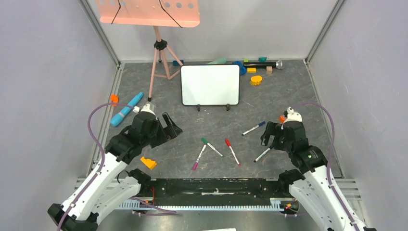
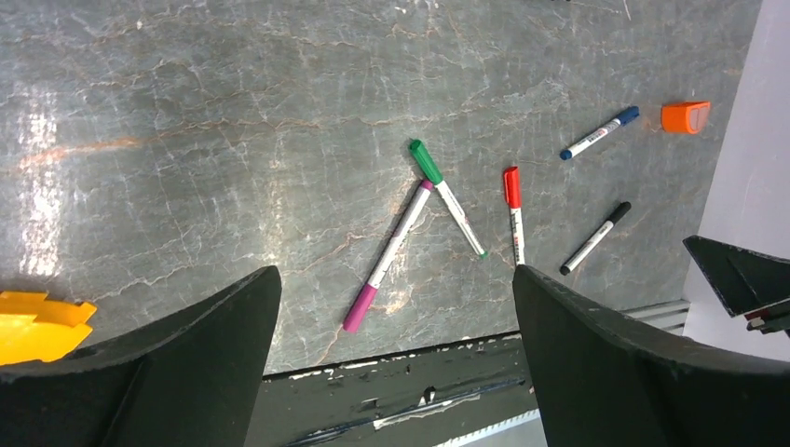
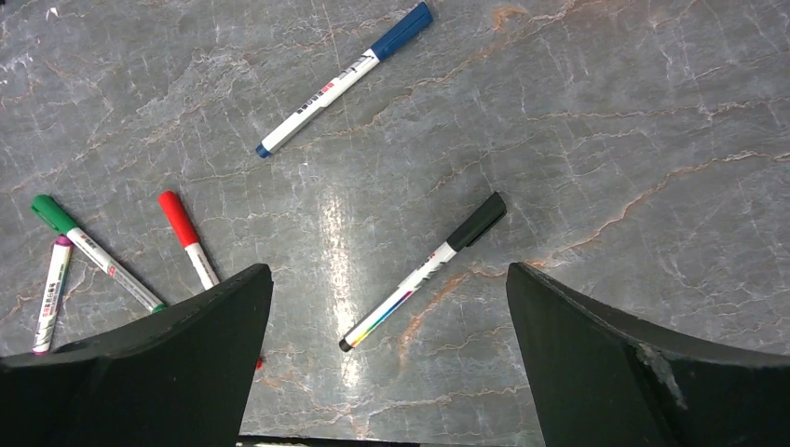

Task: Write a sentence on the whiteboard
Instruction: Open the whiteboard marker at the center of the board.

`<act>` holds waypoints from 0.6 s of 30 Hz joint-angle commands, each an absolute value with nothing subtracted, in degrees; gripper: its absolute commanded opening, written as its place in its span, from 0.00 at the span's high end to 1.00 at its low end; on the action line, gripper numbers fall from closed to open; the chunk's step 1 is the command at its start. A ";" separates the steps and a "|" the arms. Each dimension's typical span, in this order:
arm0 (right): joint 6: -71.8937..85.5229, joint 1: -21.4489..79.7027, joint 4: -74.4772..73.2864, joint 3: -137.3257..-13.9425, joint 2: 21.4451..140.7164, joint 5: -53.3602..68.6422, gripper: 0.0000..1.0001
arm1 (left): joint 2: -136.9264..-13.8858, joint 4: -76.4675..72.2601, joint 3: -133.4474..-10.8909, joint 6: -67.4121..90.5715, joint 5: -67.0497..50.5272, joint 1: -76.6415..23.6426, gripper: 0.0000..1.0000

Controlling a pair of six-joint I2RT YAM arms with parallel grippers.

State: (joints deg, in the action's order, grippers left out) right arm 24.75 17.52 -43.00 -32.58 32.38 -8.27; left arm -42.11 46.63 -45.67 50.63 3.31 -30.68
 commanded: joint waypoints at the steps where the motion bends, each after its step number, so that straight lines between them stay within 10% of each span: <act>1: 21.32 17.75 -43.99 -36.01 32.11 -7.99 0.02 | -41.11 41.84 -44.37 43.79 -1.68 -30.67 0.00; 18: 14.70 18.55 -38.68 -36.06 42.89 3.52 0.11 | -35.55 29.57 -37.75 28.77 -14.90 -30.67 0.00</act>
State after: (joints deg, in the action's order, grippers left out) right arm 17.93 17.54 -42.87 -34.44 40.32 -3.70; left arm -35.35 34.33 -38.04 35.40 -12.56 -30.68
